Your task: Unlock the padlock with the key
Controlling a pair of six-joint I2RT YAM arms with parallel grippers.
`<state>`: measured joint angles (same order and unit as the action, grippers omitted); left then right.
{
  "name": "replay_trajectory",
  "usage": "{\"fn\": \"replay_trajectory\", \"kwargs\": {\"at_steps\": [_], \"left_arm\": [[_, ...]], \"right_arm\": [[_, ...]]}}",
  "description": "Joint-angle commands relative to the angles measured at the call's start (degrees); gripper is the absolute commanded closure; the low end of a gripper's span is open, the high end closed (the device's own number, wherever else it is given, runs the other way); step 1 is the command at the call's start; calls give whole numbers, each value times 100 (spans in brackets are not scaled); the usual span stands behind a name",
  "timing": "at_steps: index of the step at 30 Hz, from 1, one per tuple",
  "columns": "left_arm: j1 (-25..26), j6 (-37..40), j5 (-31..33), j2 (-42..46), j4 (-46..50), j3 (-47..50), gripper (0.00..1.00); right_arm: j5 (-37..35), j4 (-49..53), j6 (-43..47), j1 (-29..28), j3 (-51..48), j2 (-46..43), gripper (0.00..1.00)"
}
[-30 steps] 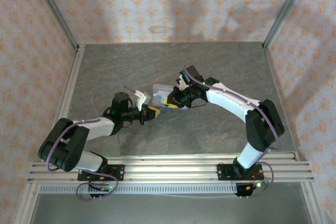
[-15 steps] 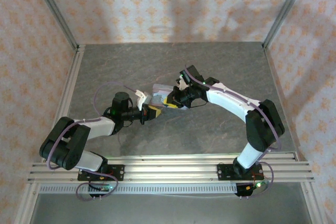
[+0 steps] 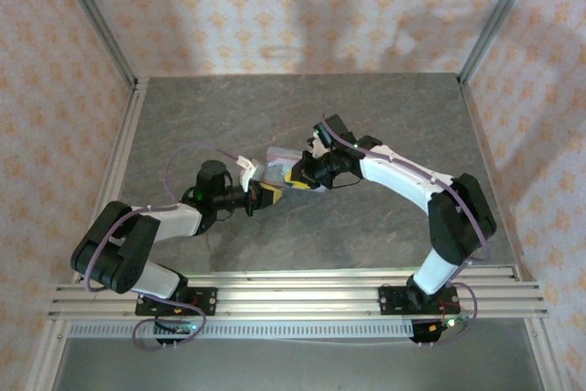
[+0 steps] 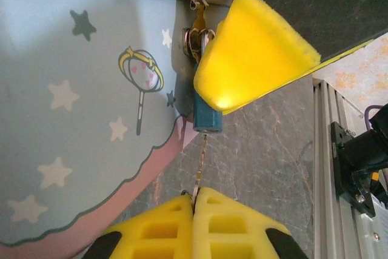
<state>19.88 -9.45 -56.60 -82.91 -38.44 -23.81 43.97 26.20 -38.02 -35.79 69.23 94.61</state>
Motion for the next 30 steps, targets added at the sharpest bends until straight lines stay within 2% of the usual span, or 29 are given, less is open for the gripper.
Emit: {"fn": "replay_trajectory", "kwargs": {"at_steps": [1,30], "left_arm": [[68,-84,-80,34,-242,-193,100],[165,-562,18,-340,-366,-404,100]], "right_arm": [[110,-367,-39,37,-32,-310,100],[121,-457,-4,37,-245,-391,100]]}}
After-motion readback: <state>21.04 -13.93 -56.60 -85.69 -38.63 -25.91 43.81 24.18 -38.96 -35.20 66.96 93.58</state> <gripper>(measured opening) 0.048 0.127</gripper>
